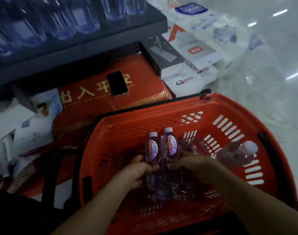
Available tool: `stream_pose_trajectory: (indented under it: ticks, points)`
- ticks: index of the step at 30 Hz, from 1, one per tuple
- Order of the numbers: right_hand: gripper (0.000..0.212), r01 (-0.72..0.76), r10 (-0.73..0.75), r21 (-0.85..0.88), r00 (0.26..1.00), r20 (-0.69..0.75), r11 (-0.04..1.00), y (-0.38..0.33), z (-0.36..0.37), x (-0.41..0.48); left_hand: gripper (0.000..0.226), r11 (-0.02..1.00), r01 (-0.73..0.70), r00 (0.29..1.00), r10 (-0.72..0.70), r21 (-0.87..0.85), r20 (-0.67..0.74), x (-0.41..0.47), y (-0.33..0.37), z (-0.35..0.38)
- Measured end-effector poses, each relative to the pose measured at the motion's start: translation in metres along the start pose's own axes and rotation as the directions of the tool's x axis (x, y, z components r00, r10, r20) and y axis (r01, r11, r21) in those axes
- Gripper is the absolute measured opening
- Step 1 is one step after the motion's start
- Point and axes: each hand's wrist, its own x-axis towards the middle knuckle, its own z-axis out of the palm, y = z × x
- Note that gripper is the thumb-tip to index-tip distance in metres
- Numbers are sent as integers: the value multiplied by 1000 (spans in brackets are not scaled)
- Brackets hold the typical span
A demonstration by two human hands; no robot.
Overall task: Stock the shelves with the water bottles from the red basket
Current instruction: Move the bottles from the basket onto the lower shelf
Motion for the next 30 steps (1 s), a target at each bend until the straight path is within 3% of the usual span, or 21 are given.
stream_pose_trajectory:
  ticks: [7,12,20,24,30]
  points:
    - [48,341,-345,-77,938,-44,937,-35,34,-41,43,963,-244,970,241,111,37,-74,47,-35]
    - [65,589,-614,-187,780,-124,786,-74,71,-77,55,866,-481,876,470,136,108,-137,97,-69]
    - [65,738,-832,-399,534,-147,544,-160,151,-96,66,543,-829,555,829,136,72,-203,150,-145]
    - [56,770,-899,-480,424,-107,420,-218,190,-83,59,394,-908,380,917,140,-122,-214,174,-180]
    - [52,810,-936,-490,351,-34,322,-284,242,-58,55,253,-943,152,906,218,-394,-213,194,-226]
